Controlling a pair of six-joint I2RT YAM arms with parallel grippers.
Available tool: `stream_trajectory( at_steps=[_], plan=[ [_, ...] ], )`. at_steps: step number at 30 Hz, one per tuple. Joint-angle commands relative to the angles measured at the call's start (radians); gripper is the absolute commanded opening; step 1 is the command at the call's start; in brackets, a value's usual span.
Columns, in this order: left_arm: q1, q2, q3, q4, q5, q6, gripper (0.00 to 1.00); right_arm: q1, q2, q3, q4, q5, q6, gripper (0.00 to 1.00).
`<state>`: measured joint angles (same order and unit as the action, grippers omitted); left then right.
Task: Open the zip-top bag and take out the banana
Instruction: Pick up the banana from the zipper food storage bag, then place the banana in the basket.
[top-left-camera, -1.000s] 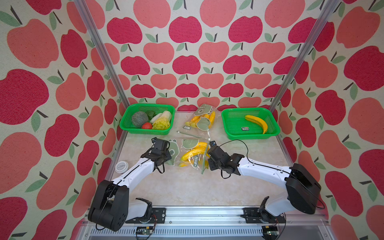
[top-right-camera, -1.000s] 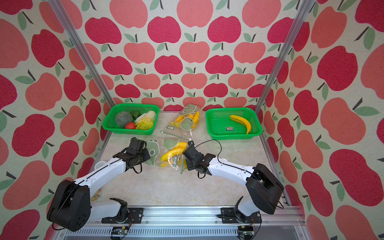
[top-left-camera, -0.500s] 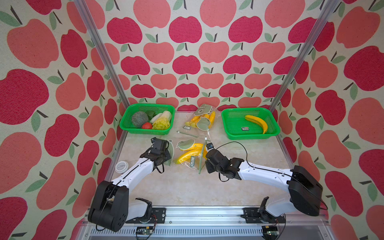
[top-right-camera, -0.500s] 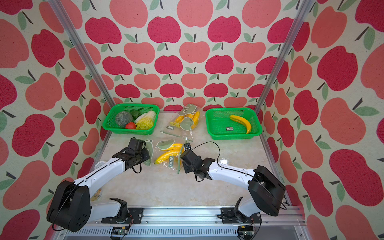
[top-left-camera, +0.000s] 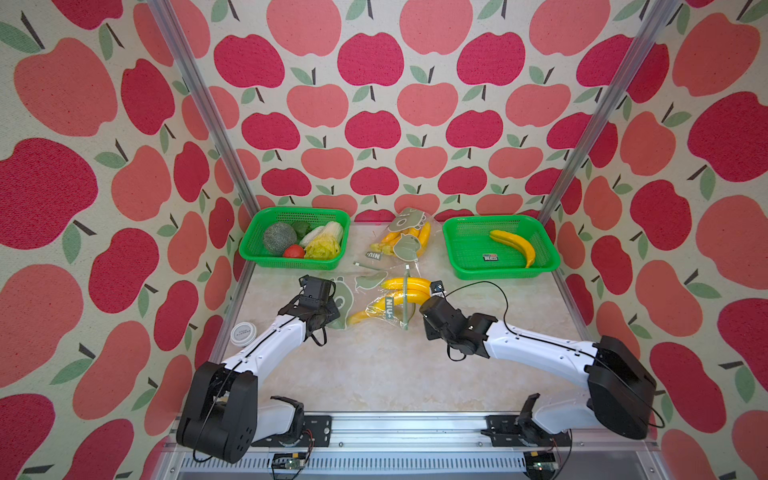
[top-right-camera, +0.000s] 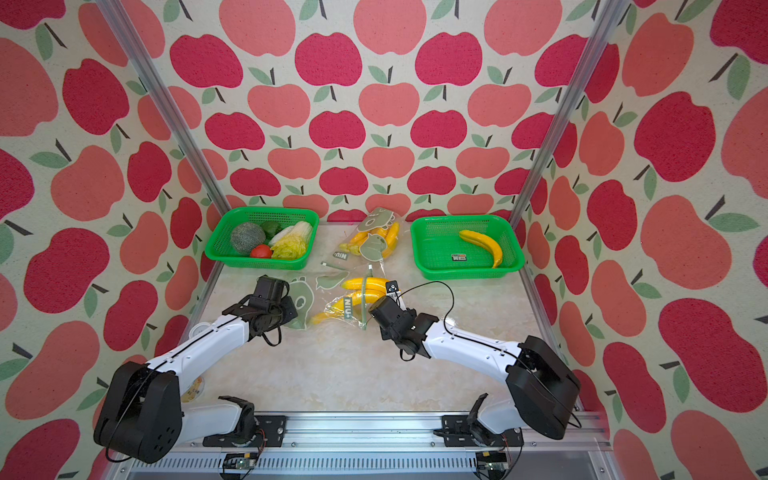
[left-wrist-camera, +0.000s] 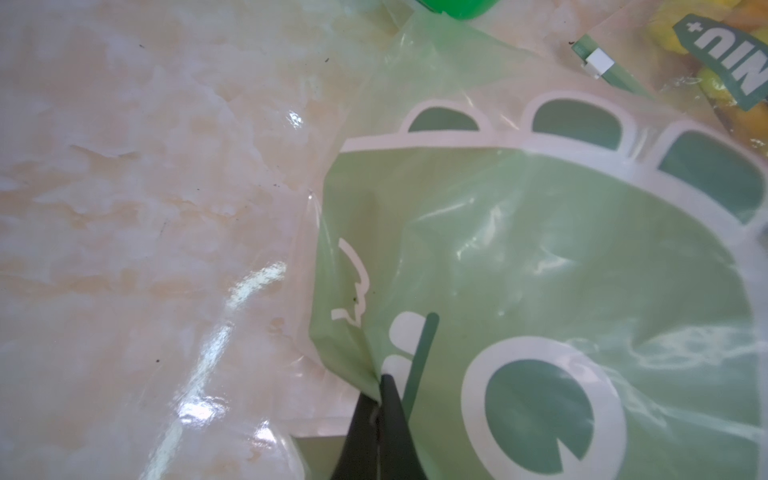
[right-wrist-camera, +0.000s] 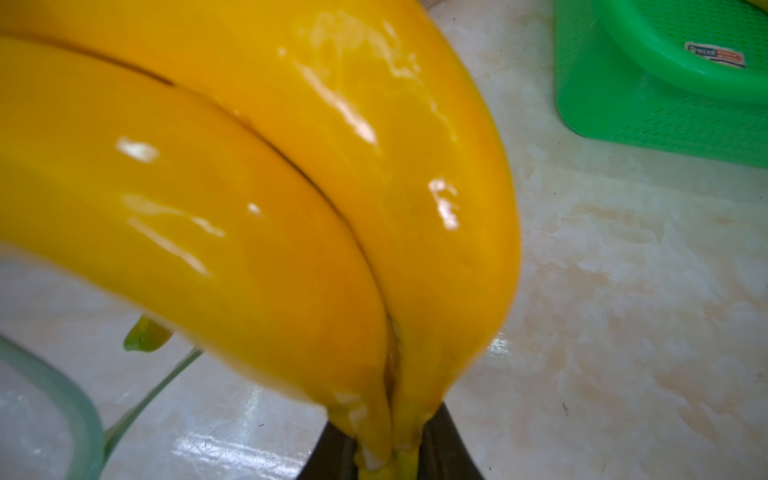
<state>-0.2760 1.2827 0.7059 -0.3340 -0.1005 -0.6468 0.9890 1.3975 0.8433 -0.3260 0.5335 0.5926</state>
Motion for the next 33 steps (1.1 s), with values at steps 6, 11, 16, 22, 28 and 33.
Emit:
stream_trajectory(
  at_steps=[6,11,16,22,28,33],
  plan=[
    [0.031,-0.016,-0.011,-0.035,-0.019,-0.011,0.0,-0.101,-0.168,-0.086,-0.065,0.04,0.066,0.11],
    [0.034,-0.012,-0.016,-0.027,-0.007,-0.01,0.0,-0.163,-0.246,-0.091,-0.11,0.048,0.053,0.11],
    [0.035,-0.008,-0.027,0.006,0.03,0.01,0.0,-0.289,-0.332,-0.074,-0.135,0.035,0.006,0.11],
    [0.018,0.009,-0.029,0.041,0.075,0.041,0.0,-0.5,-0.331,0.012,-0.084,-0.05,-0.084,0.12],
    [-0.015,0.029,-0.016,0.053,0.081,0.052,0.0,-0.724,-0.148,0.164,-0.045,-0.168,-0.121,0.13],
    [-0.032,0.046,-0.01,0.056,0.079,0.053,0.0,-0.854,0.051,0.325,-0.057,-0.232,-0.127,0.12]
  ],
)
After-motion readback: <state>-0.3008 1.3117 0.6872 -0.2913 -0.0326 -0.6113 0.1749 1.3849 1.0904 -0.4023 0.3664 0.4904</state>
